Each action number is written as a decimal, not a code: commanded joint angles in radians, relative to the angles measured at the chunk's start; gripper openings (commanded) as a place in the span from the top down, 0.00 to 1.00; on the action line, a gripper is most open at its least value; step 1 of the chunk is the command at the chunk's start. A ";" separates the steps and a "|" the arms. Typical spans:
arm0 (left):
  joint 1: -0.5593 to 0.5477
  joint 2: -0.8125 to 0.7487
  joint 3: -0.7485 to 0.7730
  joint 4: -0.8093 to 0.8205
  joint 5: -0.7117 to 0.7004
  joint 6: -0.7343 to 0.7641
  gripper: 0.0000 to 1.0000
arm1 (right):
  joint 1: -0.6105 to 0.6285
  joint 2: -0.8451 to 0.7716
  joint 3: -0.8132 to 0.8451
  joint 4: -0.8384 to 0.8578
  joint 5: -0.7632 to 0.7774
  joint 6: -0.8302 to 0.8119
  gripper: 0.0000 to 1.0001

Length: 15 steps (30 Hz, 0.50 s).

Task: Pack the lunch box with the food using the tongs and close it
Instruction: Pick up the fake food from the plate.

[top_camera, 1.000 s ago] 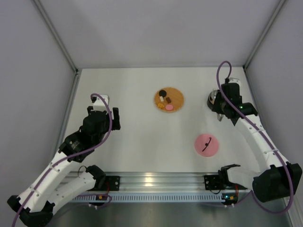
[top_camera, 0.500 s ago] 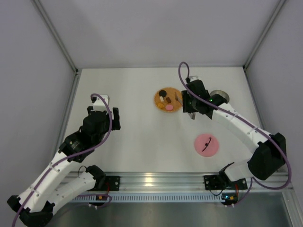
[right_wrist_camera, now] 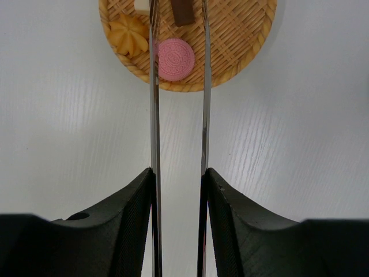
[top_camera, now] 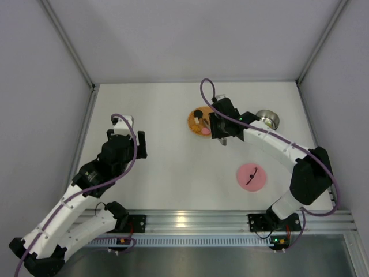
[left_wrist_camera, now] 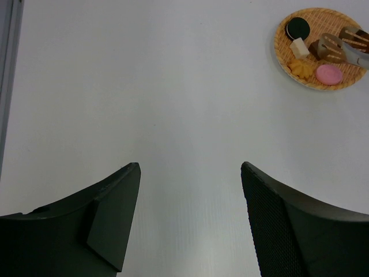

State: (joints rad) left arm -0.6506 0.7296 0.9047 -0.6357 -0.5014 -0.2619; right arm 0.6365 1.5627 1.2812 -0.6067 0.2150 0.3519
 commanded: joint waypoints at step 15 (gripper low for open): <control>0.002 -0.006 -0.010 0.033 -0.003 0.007 0.24 | 0.019 0.094 0.107 0.061 0.024 -0.007 0.60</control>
State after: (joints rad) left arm -0.6506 0.7292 0.9047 -0.6353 -0.5018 -0.2619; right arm 0.6376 1.6505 1.3369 -0.5915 0.2203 0.3496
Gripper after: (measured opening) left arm 0.757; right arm 0.403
